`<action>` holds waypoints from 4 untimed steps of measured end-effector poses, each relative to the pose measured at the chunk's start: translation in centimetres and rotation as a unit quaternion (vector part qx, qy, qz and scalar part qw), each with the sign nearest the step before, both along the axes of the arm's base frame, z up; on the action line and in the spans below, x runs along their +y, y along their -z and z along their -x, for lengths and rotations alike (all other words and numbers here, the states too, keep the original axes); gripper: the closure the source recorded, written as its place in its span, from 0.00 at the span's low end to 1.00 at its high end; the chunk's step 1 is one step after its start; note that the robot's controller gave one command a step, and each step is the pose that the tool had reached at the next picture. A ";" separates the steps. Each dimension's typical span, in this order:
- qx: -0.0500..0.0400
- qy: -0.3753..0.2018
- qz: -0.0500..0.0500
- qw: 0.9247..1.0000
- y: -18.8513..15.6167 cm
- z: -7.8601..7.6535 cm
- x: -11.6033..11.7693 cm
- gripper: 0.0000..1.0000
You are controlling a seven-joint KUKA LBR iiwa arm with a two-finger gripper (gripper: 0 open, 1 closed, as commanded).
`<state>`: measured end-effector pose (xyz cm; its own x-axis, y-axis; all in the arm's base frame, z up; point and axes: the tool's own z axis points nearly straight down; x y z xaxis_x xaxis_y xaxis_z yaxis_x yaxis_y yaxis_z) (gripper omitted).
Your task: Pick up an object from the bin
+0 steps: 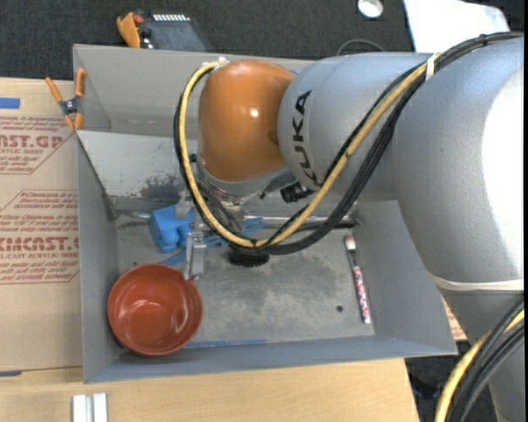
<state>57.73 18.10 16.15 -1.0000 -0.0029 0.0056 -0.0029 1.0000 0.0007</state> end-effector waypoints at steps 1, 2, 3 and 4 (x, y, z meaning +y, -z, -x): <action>-0.003 0.001 -0.001 1.000 -0.4 -0.2 0.0 0.00; -0.003 -0.115 0.000 0.993 -1.4 2.5 0.8 0.00; -0.005 -0.184 -0.002 0.983 2.3 1.3 0.0 0.00; -0.007 -0.070 -0.004 0.998 5.2 0.9 -0.4 0.00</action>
Offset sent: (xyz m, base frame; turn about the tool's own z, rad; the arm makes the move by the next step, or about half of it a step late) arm -0.0603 0.0215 0.0284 -0.5372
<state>56.87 17.74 10.97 -0.9897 -0.1428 -0.0098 -0.1428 0.9897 0.0067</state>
